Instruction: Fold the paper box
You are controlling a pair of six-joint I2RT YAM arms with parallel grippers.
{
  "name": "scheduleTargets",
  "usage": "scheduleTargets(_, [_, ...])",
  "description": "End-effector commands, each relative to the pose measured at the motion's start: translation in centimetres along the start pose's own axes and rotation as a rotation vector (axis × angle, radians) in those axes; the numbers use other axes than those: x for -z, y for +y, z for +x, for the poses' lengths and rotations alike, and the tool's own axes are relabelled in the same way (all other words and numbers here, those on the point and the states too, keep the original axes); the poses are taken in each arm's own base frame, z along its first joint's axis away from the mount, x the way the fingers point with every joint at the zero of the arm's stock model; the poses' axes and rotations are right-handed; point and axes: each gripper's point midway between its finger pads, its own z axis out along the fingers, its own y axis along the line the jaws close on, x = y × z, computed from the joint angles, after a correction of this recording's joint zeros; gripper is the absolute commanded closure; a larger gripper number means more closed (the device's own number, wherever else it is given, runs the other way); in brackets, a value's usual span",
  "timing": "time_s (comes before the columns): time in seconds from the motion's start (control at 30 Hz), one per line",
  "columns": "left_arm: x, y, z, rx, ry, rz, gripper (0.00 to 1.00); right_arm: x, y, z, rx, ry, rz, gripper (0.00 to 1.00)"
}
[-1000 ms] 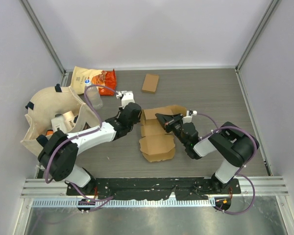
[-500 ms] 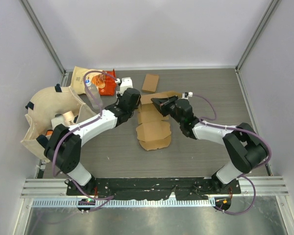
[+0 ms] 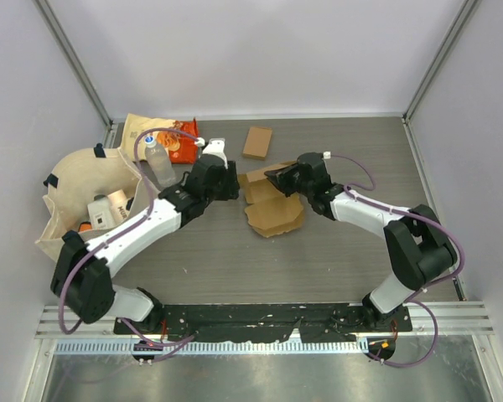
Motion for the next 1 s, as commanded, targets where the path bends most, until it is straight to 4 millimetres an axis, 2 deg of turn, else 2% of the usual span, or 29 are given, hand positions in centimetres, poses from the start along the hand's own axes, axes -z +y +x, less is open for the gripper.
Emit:
scheduleTargets(0.0, [3.9,-5.7,-2.7,0.019,-0.113,0.347,0.53,0.0,2.6,0.0,-0.075,0.011,-0.076,0.99])
scheduleTargets(0.03, [3.8,-6.5,-2.0,0.011,-0.091,0.399,0.58,-0.1,2.6,0.4,-0.086,0.028,-0.078,0.99])
scheduleTargets(0.07, [3.3,-7.0,-0.6,0.019,-0.059,0.412,0.73,-0.2,2.7,0.3,-0.102,0.029,-0.079,0.99])
scheduleTargets(0.13, [2.8,-8.0,0.4,0.023,-0.050,0.446,0.82,-0.1,2.7,0.2,-0.119,0.027,-0.081,0.99])
scheduleTargets(0.17, [2.1,-8.2,1.8,0.050,-0.015,0.433,0.87,0.0,2.7,0.1,-0.124,0.021,-0.082,0.99])
scheduleTargets(0.23, [1.6,-7.8,2.2,0.089,-0.014,0.402,0.91,0.3,2.4,0.0,-0.120,0.011,-0.073,0.99])
scheduleTargets(0.27, [1.9,-7.6,2.5,0.111,-0.018,0.401,0.90,0.5,2.2,-0.3,-0.124,0.001,-0.070,0.99])
scheduleTargets(0.3, [2.3,-7.8,1.8,0.118,-0.054,0.418,0.86,0.5,1.2,-0.4,-0.130,-0.003,-0.056,0.99])
scheduleTargets(0.33, [2.3,-7.0,1.2,0.125,-0.085,0.382,0.82,0.6,1.0,-0.3,-0.135,-0.002,-0.055,0.99])
scheduleTargets(0.37, [2.5,-6.3,1.3,0.129,-0.096,0.355,0.69,0.8,0.8,-0.4,-0.141,-0.004,-0.053,0.99])
scheduleTargets(0.4, [3.2,-5.7,0.8,0.130,-0.114,0.329,0.63,0.7,0.4,-0.4,-0.147,-0.004,-0.045,0.99])
scheduleTargets(0.47, [3.2,-3.3,0.1,0.144,-0.145,0.199,0.52,0.9,-0.1,-0.3,-0.150,-0.003,-0.041,0.99])
scheduleTargets(0.5, [3.2,-1.9,1.1,0.137,-0.109,0.125,0.49,1.0,-0.3,-0.2,-0.154,-0.002,-0.042,0.99])
scheduleTargets(0.57, [3.0,0.3,1.1,0.146,-0.135,0.008,0.36,1.1,-0.5,-0.2,-0.157,-0.001,-0.045,0.99])
scheduleTargets(0.63, [2.6,1.8,1.7,0.149,-0.127,-0.069,0.27,1.1,-0.4,-0.8,-0.156,-0.035,-0.050,0.99])
scheduleTargets(0.67, [2.5,2.0,1.2,0.146,-0.133,-0.087,0.25,1.1,-0.5,-0.8,-0.157,-0.035,-0.047,0.99])
scheduleTargets(0.73, [1.2,2.0,2.0,0.100,-0.080,-0.107,0.24,1.1,-0.6,-0.8,-0.155,-0.038,-0.047,0.99])
scheduleTargets(0.77, [1.0,1.4,0.9,0.099,-0.081,-0.108,0.24,1.2,-0.4,-0.8,-0.158,-0.038,-0.052,0.99])
scheduleTargets(0.8, [0.8,1.8,1.4,0.082,-0.040,-0.134,0.24,1.1,-0.5,-0.8,-0.155,-0.038,-0.052,0.99])
scheduleTargets(0.83, [-0.2,1.9,2.0,0.068,-0.005,-0.159,0.25,1.1,-0.5,-0.8,-0.158,-0.035,-0.052,0.99])
scheduleTargets(0.87, [-0.4,1.6,1.0,0.062,-0.010,-0.162,0.25,1.1,-0.4,-0.8,-0.158,-0.037,-0.054,0.99])
scheduleTargets(0.97, [-1.9,2.1,1.4,0.015,0.037,-0.190,0.30,1.1,-0.4,-0.8,-0.159,-0.040,-0.055,0.99])
